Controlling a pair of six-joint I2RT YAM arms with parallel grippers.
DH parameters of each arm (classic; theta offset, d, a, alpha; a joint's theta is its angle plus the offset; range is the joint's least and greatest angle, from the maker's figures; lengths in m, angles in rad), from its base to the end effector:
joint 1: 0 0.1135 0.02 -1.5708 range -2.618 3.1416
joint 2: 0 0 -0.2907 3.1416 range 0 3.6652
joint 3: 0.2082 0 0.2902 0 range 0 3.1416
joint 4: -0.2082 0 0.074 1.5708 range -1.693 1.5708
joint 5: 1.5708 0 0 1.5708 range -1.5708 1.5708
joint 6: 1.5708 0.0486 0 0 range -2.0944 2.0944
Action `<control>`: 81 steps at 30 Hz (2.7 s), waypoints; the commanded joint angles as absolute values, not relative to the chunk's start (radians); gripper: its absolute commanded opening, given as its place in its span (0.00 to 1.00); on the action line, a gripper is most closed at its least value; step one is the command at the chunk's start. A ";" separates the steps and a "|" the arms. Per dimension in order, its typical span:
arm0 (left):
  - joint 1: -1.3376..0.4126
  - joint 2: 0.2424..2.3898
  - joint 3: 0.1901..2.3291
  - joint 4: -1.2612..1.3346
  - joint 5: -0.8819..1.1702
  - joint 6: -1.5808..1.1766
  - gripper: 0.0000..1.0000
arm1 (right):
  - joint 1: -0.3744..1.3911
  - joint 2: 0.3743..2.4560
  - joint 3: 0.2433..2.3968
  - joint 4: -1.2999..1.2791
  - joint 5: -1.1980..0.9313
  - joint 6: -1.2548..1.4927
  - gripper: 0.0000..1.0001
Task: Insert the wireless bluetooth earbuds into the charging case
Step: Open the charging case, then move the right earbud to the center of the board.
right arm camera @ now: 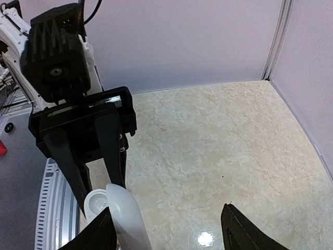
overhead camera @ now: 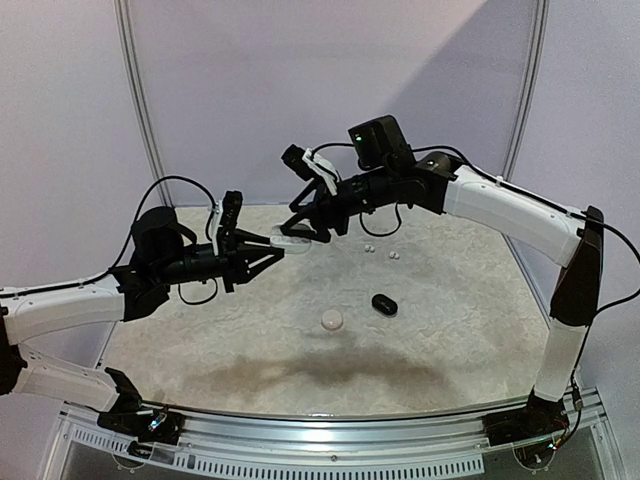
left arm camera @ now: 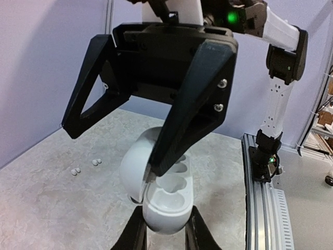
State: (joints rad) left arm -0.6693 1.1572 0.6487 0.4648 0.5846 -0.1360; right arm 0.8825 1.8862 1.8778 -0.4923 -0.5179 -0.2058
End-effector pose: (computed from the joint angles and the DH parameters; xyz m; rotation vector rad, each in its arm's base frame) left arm 0.2146 -0.2039 0.2888 0.8949 1.4692 -1.0777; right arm 0.2968 0.3988 0.3917 -1.3769 1.6351 0.9431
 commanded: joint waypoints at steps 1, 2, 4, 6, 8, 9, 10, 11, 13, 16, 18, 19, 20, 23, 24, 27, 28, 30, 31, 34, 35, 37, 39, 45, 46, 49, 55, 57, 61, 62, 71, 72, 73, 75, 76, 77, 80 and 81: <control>-0.664 1.176 0.632 0.492 0.561 -0.218 0.00 | 0.850 1.892 1.921 -0.486 -0.616 -0.169 0.71; -0.664 1.179 0.631 0.492 0.560 -0.222 0.00 | 0.843 1.889 1.924 -0.478 -0.628 -0.163 0.72; -0.664 1.180 0.631 0.492 0.552 -0.226 0.00 | 0.833 1.883 1.925 -0.460 -0.656 -0.146 0.73; -0.663 1.180 0.629 0.487 0.543 -0.227 0.00 | 0.814 1.874 1.921 -0.430 -0.680 -0.122 0.75; -0.663 1.178 0.626 0.484 0.540 -0.228 0.00 | 0.779 1.858 1.908 -0.375 -0.682 -0.057 0.75; -0.663 1.178 0.625 0.485 0.537 -0.226 0.00 | 0.755 1.852 1.897 -0.347 -0.671 -0.023 0.74; -0.663 1.177 0.622 0.485 0.536 -0.225 0.00 | 0.722 1.842 1.884 -0.323 -0.640 0.053 0.73; -0.663 1.177 0.621 0.486 0.534 -0.223 0.00 | 0.688 1.838 1.872 -0.311 -0.593 0.095 0.71; -0.663 1.174 0.616 0.488 0.533 -0.219 0.00 | 0.599 1.841 1.861 -0.340 -0.462 0.195 0.59; -0.663 1.169 0.610 0.491 0.534 -0.210 0.00 | 0.499 1.893 1.914 -0.493 -0.291 0.238 0.47; -0.663 1.167 0.608 0.492 0.534 -0.204 0.00 | 0.455 1.971 1.980 -0.618 -0.198 0.205 0.42; -0.663 1.166 0.606 0.492 0.533 -0.202 0.00 | 0.438 2.015 2.013 -0.671 -0.158 0.176 0.40; -0.663 1.166 0.605 0.492 0.534 -0.200 0.00 | 0.424 2.074 2.049 -0.719 -0.125 0.137 0.39; -0.663 1.167 0.603 0.494 0.538 -0.196 0.00 | 0.390 2.188 2.148 -0.829 -0.058 0.053 0.34; -0.663 1.168 0.604 0.495 0.540 -0.190 0.00 | 0.382 2.243 2.180 -0.855 -0.039 0.021 0.32; -0.663 1.170 0.603 0.497 0.546 -0.179 0.00 | 0.365 2.351 2.249 -0.898 -0.011 -0.076 0.29; -0.663 1.173 0.602 0.497 0.547 -0.177 0.00 | 0.364 2.368 2.253 -0.897 -0.009 -0.096 0.28; -0.663 1.178 0.604 0.500 0.551 -0.173 0.00 | 0.363 2.401 2.256 -0.891 -0.012 -0.146 0.27; -0.663 1.181 0.604 0.502 0.553 -0.172 0.00 | 0.362 2.424 2.262 -0.892 -0.019 -0.179 0.27; -0.663 1.187 0.607 0.504 0.558 -0.162 0.00 | 0.362 2.475 2.281 -0.905 -0.025 -0.228 0.24; -0.663 1.189 0.609 0.504 0.558 -0.161 0.00 | 0.363 2.484 2.282 -0.906 -0.026 -0.235 0.24; -0.663 1.193 0.609 0.505 0.559 -0.161 0.00 | 0.362 2.506 2.283 -0.902 -0.030 -0.246 0.23; -0.663 1.198 0.611 0.507 0.560 -0.160 0.00 | 0.361 2.523 2.284 -0.897 -0.045 -0.252 0.23; -0.663 1.204 0.617 0.506 0.562 -0.155 0.00 | 0.363 2.548 2.270 -0.898 -0.098 -0.250 0.23; -0.663 1.204 0.618 0.505 0.563 -0.155 0.00 | 0.363 2.549 2.265 -0.900 -0.102 -0.249 0.23; -0.663 1.208 0.619 0.507 0.563 -0.152 0.00 | 0.363 2.552 2.251 -0.911 -0.114 -0.250 0.23; -0.664 1.210 0.618 0.507 0.567 -0.139 0.00 | 0.365 2.538 2.219 -0.914 -0.141 -0.258 0.23; -0.664 1.208 0.618 0.504 0.568 -0.135 0.00 | 0.366 2.531 2.203 -0.913 -0.140 -0.259 0.23; -0.664 1.206 0.615 0.501 0.569 -0.131 0.00 | 0.375 2.512 2.172 -0.916 -0.144 -0.264 0.23; -0.664 1.205 0.616 0.501 0.570 -0.128 0.00 | 0.377 2.510 2.164 -0.917 -0.145 -0.265 0.23; -0.664 1.200 0.617 0.485 0.572 -0.107 0.00 | 0.408 2.450 2.080 -0.910 -0.158 -0.271 0.23; -0.664 1.199 0.617 0.485 0.572 -0.103 0.00 | 0.410 2.447 2.076 -0.910 -0.159 -0.269 0.23; -0.664 1.199 0.618 0.482 0.573 -0.101 0.00 | 0.411 2.444 2.076 -0.913 -0.159 -0.267 0.23; -0.664 1.198 0.619 0.482 0.574 -0.097 0.00 | 0.416 2.441 2.074 -0.920 -0.171 -0.263 0.22; -0.664 1.198 0.619 0.481 0.574 -0.098 0.00 | 0.417 2.439 2.072 -0.922 -0.176 -0.260 0.22; -0.664 1.198 0.619 0.482 0.574 -0.098 0.00 | 0.418 2.438 2.070 -0.926 -0.181 -0.259 0.22; -0.665 1.200 0.620 0.478 0.574 -0.093 0.00 | 0.420 2.426 2.061 -0.932 -0.194 -0.257 0.22; -0.665 1.200 0.620 0.477 0.574 -0.091 0.00 | 0.421 2.423 2.054 -0.931 -0.200 -0.255 0.22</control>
State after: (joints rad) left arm -0.6674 1.2015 0.6136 0.4866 0.5682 -0.1120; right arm 0.3923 2.4619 2.0892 -0.8524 -0.1371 -0.2661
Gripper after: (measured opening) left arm 0.195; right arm 0.225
